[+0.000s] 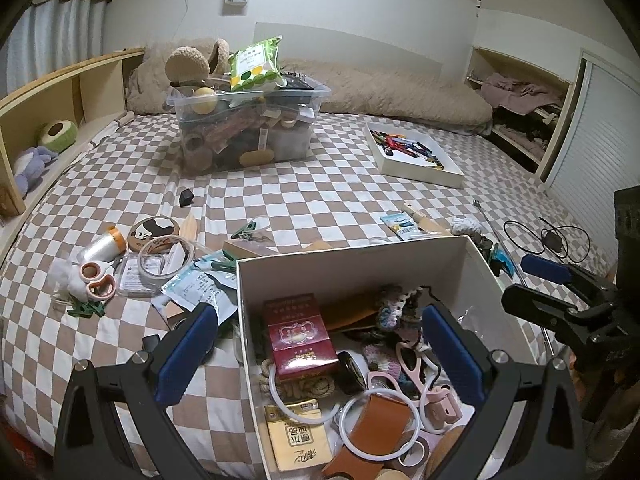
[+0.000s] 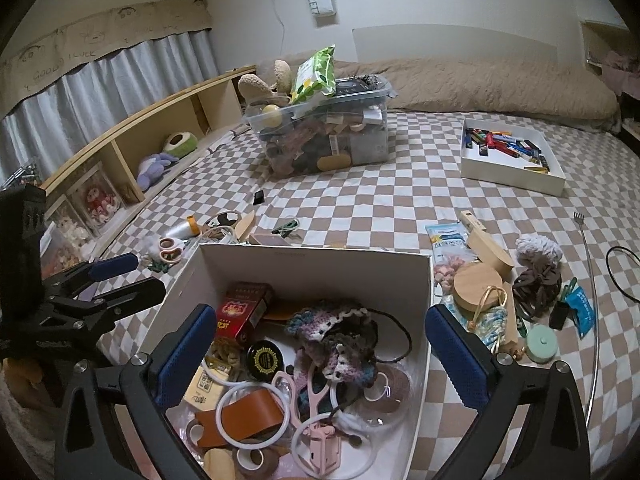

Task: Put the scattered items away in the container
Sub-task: 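Open the left tool and withdraw both tools from the white box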

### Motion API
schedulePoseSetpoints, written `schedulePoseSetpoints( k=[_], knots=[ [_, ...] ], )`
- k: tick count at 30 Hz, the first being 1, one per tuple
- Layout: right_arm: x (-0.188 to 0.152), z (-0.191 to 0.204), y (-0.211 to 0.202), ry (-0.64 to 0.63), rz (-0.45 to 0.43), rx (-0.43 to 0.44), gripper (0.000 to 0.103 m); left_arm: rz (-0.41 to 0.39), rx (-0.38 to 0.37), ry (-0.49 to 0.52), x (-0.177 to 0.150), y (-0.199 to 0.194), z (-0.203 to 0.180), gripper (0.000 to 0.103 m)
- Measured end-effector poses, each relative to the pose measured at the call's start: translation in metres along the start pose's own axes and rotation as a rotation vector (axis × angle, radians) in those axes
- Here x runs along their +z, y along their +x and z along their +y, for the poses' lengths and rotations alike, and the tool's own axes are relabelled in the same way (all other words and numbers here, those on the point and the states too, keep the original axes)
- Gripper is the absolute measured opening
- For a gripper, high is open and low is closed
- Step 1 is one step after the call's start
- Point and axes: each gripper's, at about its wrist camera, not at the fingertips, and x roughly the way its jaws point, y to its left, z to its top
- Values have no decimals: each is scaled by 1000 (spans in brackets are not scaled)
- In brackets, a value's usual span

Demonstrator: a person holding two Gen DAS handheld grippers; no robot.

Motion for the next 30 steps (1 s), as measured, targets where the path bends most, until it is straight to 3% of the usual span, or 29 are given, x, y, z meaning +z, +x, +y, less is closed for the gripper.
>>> schedulePoseSetpoints(
  k=[12, 30],
  knots=[
    [5, -8, -5, 7, -22, -11, 103, -9, 8, -5, 4, -2, 4, 103],
    [40, -45, -11, 74, -74, -73, 103, -46, 83, -32, 28, 3, 38, 103]
  ],
)
